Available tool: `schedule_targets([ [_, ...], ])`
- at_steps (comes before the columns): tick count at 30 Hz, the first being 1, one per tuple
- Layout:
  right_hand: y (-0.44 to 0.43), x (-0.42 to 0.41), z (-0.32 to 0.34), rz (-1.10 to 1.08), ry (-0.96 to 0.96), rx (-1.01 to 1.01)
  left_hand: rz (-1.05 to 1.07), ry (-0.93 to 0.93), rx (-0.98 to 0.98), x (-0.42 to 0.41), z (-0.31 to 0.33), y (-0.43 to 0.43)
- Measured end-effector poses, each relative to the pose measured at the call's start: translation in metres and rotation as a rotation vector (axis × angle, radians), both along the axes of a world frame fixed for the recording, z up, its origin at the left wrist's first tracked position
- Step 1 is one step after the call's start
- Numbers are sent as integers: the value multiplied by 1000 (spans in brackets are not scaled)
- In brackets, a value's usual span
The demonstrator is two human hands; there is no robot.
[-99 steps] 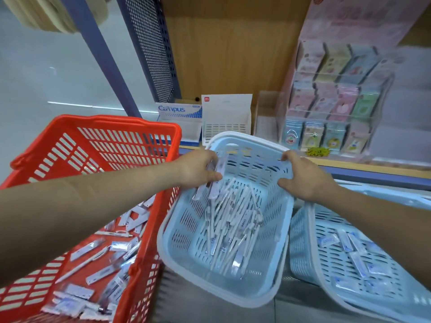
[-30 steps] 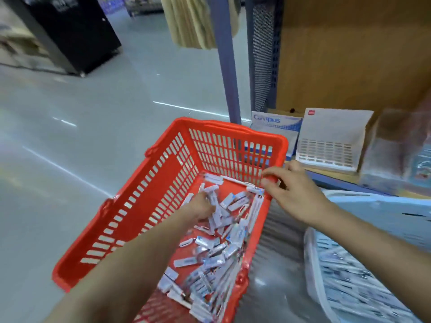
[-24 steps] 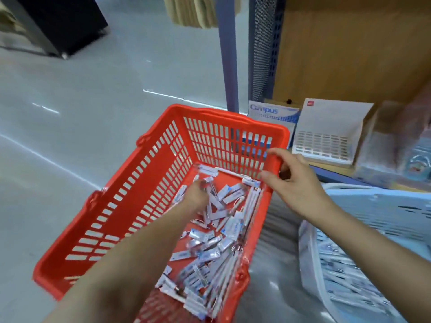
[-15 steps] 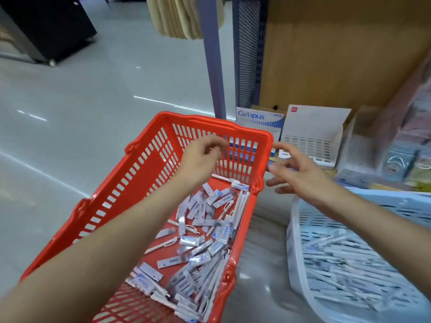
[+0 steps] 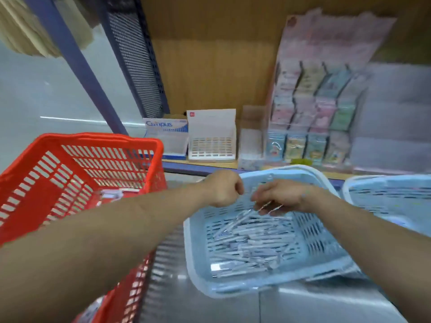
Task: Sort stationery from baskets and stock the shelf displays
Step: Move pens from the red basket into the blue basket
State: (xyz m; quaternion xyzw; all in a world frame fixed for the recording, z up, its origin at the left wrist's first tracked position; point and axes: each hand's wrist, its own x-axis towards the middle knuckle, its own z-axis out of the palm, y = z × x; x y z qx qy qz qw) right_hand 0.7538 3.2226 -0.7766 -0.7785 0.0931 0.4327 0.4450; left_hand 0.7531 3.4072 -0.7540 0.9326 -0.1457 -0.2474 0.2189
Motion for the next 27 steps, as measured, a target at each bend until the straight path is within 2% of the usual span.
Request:
schedule_targets([
  [2,-12,-14,-30,-394,59,75,101,15,-9,-4,-38,-16],
  [4,-21,-21,-49,-591,121,63,161,35,7,-9,-70,-27],
  [11,-44,-29,-62,-771,215,-64,50,144,180,-32,-131,-44],
  [15,-45,-30,-73,-751,243,-38,-39,40,268,-43,-145,-44],
  [20,-37,-32,-93,-544,199,-32,-56,-94,376,-43,-145,-42],
  [24,-40,-29,-99,-476,164,-13,-71,-174,528,-37,-140,-36],
  [26,-42,-26,-104,-437,93,-56,-76,-180,565,-35,-138,-32],
  [27,-44,-24,-108,-354,-7,-128,-74,-177,561,-34,-138,-31],
])
